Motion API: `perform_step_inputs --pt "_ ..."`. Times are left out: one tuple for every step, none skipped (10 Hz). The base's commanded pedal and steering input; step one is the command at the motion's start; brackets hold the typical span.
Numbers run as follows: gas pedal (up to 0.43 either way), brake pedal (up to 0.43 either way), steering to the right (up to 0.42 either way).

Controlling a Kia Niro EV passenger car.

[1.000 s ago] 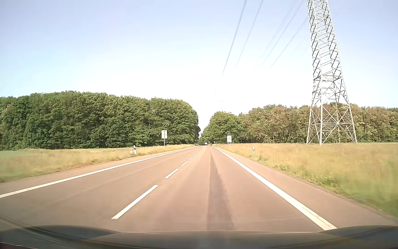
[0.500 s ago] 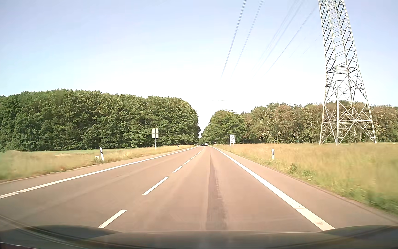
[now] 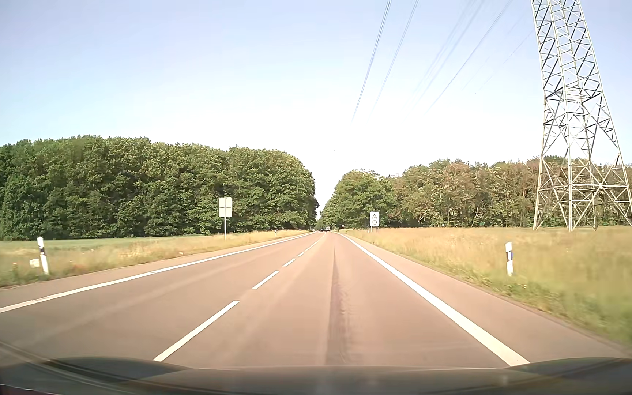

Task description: Follow the waypoints while adhering to traffic rules and regulations

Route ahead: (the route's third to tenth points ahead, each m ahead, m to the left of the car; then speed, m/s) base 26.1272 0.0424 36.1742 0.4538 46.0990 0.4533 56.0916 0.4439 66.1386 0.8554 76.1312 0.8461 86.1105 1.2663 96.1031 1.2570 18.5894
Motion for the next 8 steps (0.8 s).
perform_step_inputs --pt "0.169 0.03 -0.001" --pt "0.169 0.03 -0.001" --pt "0.169 0.03 -0.001" --pt "0.169 0.03 -0.001" --pt "0.169 0.03 -0.002" --pt "0.169 0.03 -0.001" --pt "0.169 0.03 -0.002" --pt "0.169 0.03 -0.002"
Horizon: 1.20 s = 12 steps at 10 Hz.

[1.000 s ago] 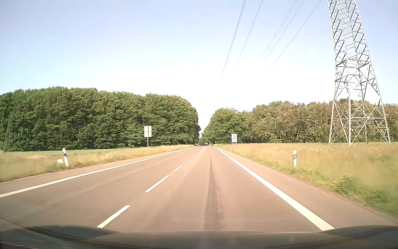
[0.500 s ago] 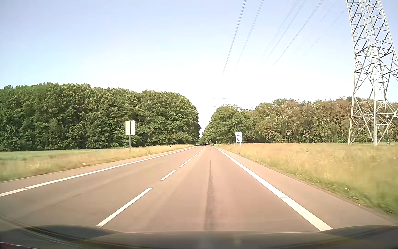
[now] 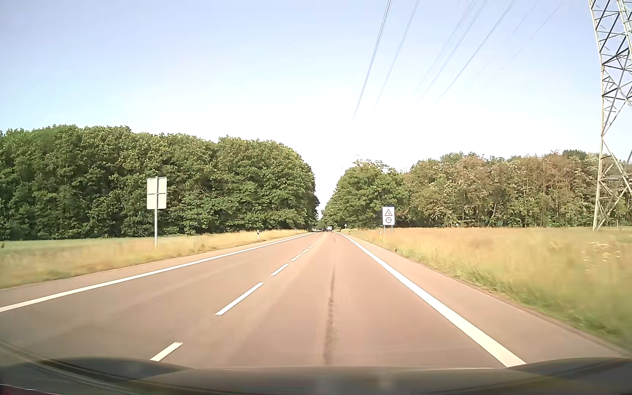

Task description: Follow the waypoints while adhering to traffic rules and regulations

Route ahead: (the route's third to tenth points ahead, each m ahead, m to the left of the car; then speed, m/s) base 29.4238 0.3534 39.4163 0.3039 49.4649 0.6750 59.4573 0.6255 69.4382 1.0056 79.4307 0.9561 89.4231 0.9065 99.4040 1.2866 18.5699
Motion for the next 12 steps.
perform_step_inputs --pt "0.169 0.03 -0.001" --pt "0.169 0.03 -0.001" --pt "0.169 0.03 -0.001" --pt "0.169 0.03 -0.001" --pt "0.169 0.03 -0.002" --pt "0.169 0.03 -0.001" --pt "0.169 0.03 -0.002" --pt "0.169 0.03 -0.001" --pt "0.169 0.03 -0.001" --pt "0.169 0.03 -0.001" --pt "0.169 0.03 -0.001" --pt "0.169 0.03 -0.001"
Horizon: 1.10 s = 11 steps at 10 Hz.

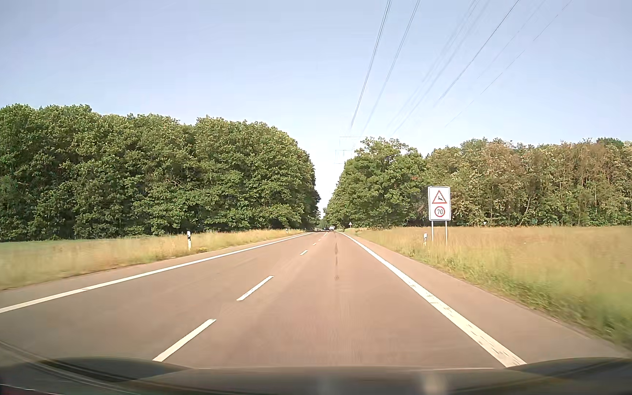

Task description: Follow the waypoints while adhering to traffic rules and regulations

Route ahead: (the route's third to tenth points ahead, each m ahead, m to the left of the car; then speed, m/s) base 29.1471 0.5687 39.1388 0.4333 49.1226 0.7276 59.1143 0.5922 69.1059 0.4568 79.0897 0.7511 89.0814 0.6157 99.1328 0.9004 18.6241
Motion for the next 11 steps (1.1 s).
perform_step_inputs --pt "0.169 0.03 -0.002" --pt "0.169 0.03 -0.001" --pt "0.169 0.03 -0.001" --pt "0.169 0.03 -0.001" --pt "0.169 0.024 -0.001" --pt "0.157 0.024 -0.001" --pt "0.157 0.03 -0.001" --pt "0.157 0.03 -0.001" --pt "0.157 0.03 -0.002" --pt "0.157 0.03 -0.002" --pt "0.157 0.03 -0.001"
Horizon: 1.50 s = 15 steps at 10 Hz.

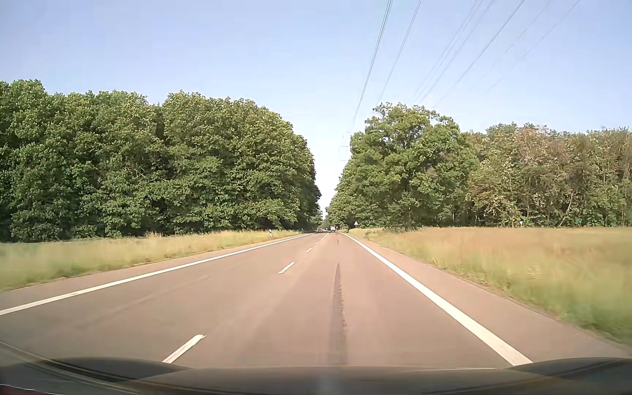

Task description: Follow the waypoints while adhering to traffic rules and regulations

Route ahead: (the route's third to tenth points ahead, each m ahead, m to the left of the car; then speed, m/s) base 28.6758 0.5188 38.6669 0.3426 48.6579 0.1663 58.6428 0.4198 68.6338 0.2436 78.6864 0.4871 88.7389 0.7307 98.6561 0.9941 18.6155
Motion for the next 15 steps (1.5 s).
perform_step_inputs --pt "0.157 0.03 -0.001" --pt "0.157 0.03 0.0" --pt "0.157 0.03 0.0" --pt "0.157 0.03 0.0" --pt "0.157 0.03 0.0" --pt "0.157 0.03 0.0" --pt "0.157 0.03 0.0" --pt "0.157 0.03 0.0" --pt "0.157 0.03 0.0" --pt "0.157 0.03 0.0" --pt "0.157 0.03 0.0" --pt "0.157 0.03 0.0" --pt "0.157 0.03 0.0" --pt "0.157 0.03 0.0" --pt "0.157 0.024 0.0"
